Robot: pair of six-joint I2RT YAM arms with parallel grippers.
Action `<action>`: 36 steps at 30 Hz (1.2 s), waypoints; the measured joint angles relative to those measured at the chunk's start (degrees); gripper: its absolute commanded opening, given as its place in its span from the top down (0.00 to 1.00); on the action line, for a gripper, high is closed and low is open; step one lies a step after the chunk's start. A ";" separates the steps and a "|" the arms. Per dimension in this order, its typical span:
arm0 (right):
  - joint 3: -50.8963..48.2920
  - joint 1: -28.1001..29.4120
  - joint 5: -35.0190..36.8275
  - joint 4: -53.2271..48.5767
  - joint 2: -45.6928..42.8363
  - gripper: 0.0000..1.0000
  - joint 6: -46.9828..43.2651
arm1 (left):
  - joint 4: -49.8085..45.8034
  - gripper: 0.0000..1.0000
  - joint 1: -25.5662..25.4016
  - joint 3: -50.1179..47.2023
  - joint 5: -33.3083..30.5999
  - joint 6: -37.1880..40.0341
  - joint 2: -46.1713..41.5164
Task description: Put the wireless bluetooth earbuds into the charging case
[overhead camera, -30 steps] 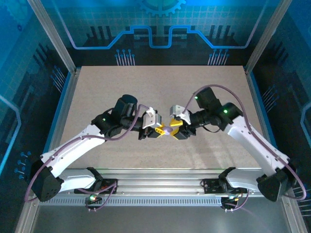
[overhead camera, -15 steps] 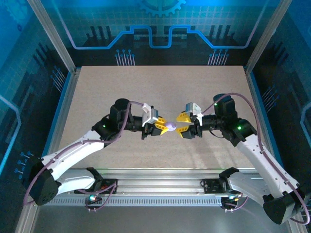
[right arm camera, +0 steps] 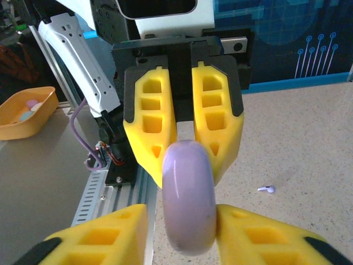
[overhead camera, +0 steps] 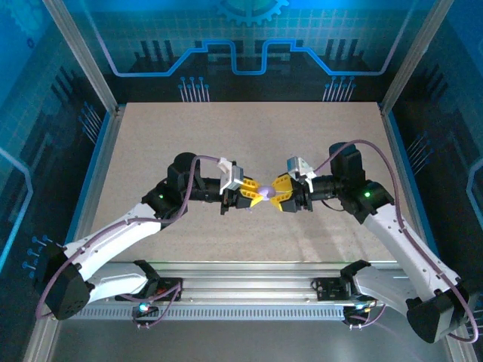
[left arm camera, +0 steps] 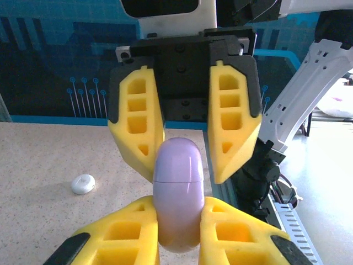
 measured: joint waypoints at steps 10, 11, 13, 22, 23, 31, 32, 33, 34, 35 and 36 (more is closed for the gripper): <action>2.16 -0.35 -0.11 -4.09 1.20 0.87 -2.51 | -1.92 0.57 -0.15 0.15 0.44 1.27 0.00; 3.23 -0.37 0.13 -5.79 1.66 0.87 -3.61 | -3.67 0.53 -0.20 0.44 0.22 2.03 0.00; 6.36 -0.35 1.09 -10.27 2.84 0.87 -6.91 | -8.46 0.50 -0.26 1.38 -0.39 4.70 0.00; 13.73 1.42 8.22 -24.92 6.10 0.88 -20.72 | -23.98 0.46 -0.37 5.07 -3.28 16.17 -0.70; 13.92 1.88 8.87 -25.77 6.49 0.89 -21.40 | -24.50 0.46 -0.37 5.07 -3.34 16.76 -0.70; 14.12 5.16 10.45 -27.06 8.63 0.88 -22.99 | -25.18 0.51 -1.03 5.07 -3.50 17.44 -0.68; 14.12 5.40 10.45 -26.84 8.70 0.89 -22.97 | -25.11 0.52 -1.16 5.07 -3.50 17.44 -0.68; 14.12 5.55 10.45 -26.56 8.72 0.88 -22.95 | -25.11 0.53 -1.25 5.07 -3.50 17.44 -0.63; 14.12 5.73 10.43 -26.25 8.72 0.88 -22.88 | -25.11 0.54 -1.40 5.07 -3.50 17.38 -0.50; 14.12 5.79 10.43 -25.99 8.72 0.88 -22.77 | -25.07 0.54 -1.53 5.07 -3.50 17.31 -0.39; 14.12 5.90 10.43 -25.75 8.72 0.89 -22.69 | -25.09 0.55 -1.62 5.07 -3.50 17.29 -0.24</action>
